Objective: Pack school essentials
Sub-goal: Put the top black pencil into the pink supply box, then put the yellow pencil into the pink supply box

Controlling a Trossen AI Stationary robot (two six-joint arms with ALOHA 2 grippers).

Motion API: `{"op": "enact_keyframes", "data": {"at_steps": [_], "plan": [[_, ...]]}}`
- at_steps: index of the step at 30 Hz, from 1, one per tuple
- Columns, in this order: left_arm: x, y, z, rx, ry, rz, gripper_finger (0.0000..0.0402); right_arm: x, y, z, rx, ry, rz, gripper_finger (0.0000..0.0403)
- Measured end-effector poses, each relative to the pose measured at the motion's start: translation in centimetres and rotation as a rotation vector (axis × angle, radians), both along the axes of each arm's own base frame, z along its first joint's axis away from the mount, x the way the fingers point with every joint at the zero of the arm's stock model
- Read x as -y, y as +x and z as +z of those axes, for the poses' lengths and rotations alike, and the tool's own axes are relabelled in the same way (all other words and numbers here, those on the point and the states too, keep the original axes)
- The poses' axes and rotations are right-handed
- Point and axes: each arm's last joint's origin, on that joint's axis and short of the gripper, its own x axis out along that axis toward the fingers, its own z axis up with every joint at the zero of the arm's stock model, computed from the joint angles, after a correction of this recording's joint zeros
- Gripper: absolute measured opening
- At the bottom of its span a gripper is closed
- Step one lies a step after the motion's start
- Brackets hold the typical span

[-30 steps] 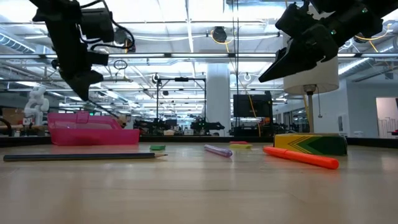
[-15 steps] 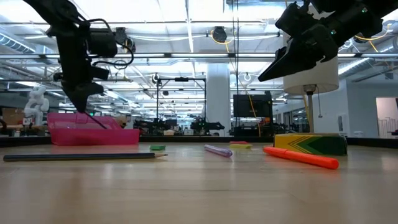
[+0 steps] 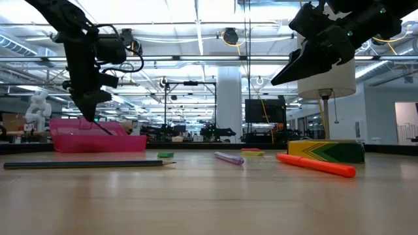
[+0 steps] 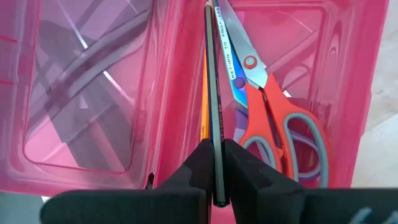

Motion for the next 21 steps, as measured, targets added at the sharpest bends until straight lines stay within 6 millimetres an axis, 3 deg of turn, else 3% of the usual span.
{"op": "enact_keyframes", "data": {"at_steps": [4, 14, 21], "plan": [[0.01, -0.05, 0.0, -0.01, 0.003, 0.001, 0.0041, 0.0, 0.0, 0.0, 0.0, 0.0, 0.0, 0.0203], [0.04, -0.35, 0.01, -0.06, 0.043, 0.049, 0.0115, 0.0, 0.0, 0.0, -0.001, -0.005, 0.003, 0.0203], [0.15, 0.44, 0.15, 0.018, 0.051, 0.034, 0.0123, 0.11, -0.01, 0.01, -0.001, -0.027, -0.026, 0.0203]]}}
